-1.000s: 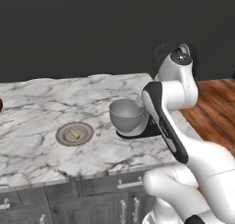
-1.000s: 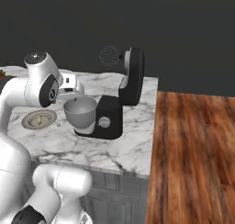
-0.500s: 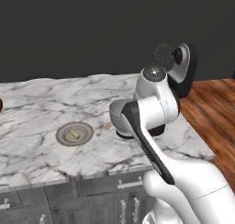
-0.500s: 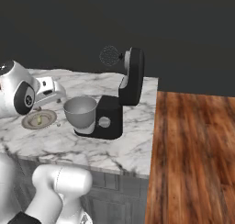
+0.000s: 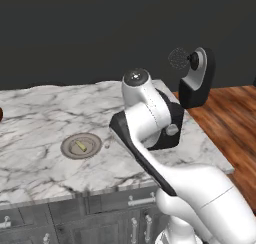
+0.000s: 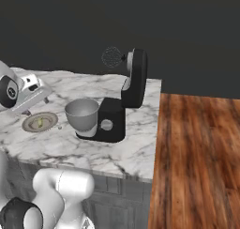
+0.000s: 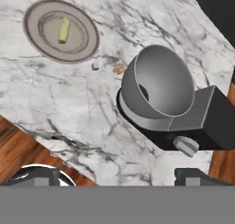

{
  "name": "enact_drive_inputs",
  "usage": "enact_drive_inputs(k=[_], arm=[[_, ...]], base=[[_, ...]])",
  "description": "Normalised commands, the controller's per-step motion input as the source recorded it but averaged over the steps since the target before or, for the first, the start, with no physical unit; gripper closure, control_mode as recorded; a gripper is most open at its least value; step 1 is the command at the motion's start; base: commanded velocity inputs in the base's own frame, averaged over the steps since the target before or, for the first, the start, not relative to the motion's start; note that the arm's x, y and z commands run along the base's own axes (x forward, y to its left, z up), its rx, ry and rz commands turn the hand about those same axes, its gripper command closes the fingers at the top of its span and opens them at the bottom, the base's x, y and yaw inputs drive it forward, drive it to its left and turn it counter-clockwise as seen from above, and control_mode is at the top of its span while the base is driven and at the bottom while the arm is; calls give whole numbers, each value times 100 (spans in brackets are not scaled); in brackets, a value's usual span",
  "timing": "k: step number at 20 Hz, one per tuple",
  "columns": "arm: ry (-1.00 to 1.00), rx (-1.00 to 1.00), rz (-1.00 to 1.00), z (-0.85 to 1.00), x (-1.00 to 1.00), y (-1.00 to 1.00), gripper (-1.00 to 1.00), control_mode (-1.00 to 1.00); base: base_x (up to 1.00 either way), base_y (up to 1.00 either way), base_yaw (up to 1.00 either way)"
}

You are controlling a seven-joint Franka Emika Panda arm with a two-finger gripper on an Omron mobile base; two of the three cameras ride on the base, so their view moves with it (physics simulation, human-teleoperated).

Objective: Add butter and sugar cubes to the stand mixer bowl and then turn on the stand mixer to begin making frosting.

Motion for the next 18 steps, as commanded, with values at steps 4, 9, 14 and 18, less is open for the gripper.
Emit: enact_drive_inputs(k=[4,9,14,18], arm=[[13,-16,10,0,0,33,-100,-100],[15,-14,8,-1,3,24,-100,-100],[24,-9,8,-5,22,4,-100,-100],[23,-9,11,-26,28,0,-100,-100]], base=[[0,0,0],[0,0,0],[0,0,0],[0,0,0]])
